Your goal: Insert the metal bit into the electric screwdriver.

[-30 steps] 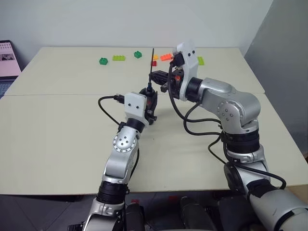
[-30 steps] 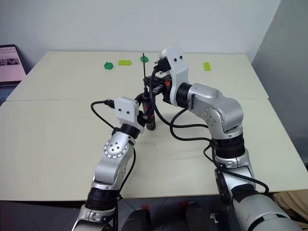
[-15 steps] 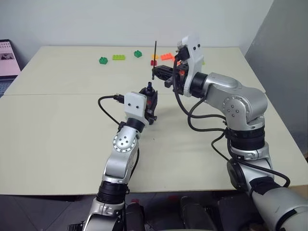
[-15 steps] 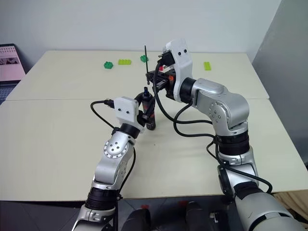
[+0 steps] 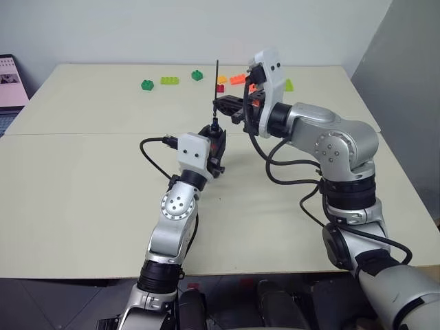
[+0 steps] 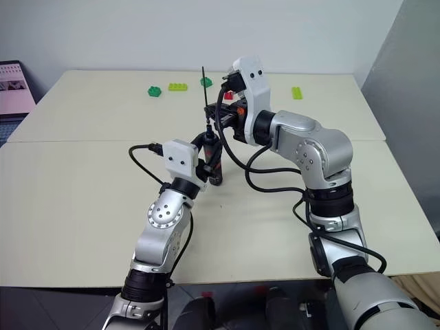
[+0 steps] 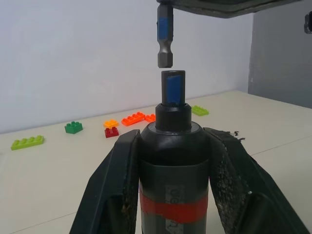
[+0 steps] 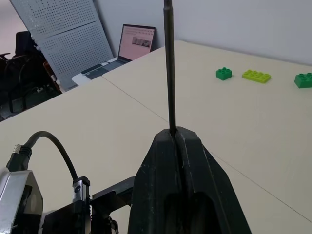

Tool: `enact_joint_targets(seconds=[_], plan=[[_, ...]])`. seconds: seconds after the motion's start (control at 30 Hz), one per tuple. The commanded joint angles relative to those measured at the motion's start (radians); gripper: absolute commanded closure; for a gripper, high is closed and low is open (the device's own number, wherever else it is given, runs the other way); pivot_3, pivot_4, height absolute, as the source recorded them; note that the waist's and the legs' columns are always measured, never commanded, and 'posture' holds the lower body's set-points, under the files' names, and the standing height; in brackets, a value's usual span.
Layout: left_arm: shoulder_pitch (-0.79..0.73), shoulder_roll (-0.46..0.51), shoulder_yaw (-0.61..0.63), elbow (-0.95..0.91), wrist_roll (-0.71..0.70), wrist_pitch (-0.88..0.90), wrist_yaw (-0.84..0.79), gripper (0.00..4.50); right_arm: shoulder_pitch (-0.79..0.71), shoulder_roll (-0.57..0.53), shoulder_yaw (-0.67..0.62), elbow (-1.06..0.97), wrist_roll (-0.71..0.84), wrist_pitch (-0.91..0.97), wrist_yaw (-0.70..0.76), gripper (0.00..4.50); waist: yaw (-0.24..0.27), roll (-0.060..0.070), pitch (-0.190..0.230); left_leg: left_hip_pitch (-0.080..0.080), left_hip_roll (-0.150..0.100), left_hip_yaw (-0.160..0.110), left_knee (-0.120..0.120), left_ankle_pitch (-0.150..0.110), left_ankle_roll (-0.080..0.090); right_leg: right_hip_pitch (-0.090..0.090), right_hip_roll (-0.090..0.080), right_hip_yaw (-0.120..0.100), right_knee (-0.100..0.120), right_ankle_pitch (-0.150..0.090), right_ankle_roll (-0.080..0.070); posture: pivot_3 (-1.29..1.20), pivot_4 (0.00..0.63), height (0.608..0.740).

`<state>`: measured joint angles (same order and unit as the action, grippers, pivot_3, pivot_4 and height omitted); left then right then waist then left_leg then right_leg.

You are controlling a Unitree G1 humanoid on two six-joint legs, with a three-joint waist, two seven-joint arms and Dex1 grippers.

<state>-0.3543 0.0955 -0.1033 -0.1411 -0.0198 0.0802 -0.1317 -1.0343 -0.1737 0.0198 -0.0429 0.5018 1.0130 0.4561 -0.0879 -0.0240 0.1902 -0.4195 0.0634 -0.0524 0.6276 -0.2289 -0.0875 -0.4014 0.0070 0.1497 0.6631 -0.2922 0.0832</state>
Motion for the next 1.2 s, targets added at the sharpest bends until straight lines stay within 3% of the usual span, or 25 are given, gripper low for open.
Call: enact_joint_targets(seconds=[0.03,1.2], plan=[[0.013,0.012,0.010,-0.016,0.025,-0.001,0.007,2.87,-0.031,0.000,-0.021,-0.026,0.022,-0.006,0.005,4.50,0.000,0.000,0.000,0.000,0.000,0.000,0.000,0.000,0.000,0.000,0.000,0.000,0.000,0.000,0.000,0.00,0.150,0.740],[0.014,0.014,0.015,-0.012,0.026,0.006,0.006,2.87,0.013,-0.033,0.009,-0.074,0.027,-0.009,0.011,4.50,0.000,0.000,0.000,-0.001,0.000,0.000,0.000,0.000,0.000,-0.002,0.000,0.000,0.002,0.000,0.000,0.00,0.150,0.740]])
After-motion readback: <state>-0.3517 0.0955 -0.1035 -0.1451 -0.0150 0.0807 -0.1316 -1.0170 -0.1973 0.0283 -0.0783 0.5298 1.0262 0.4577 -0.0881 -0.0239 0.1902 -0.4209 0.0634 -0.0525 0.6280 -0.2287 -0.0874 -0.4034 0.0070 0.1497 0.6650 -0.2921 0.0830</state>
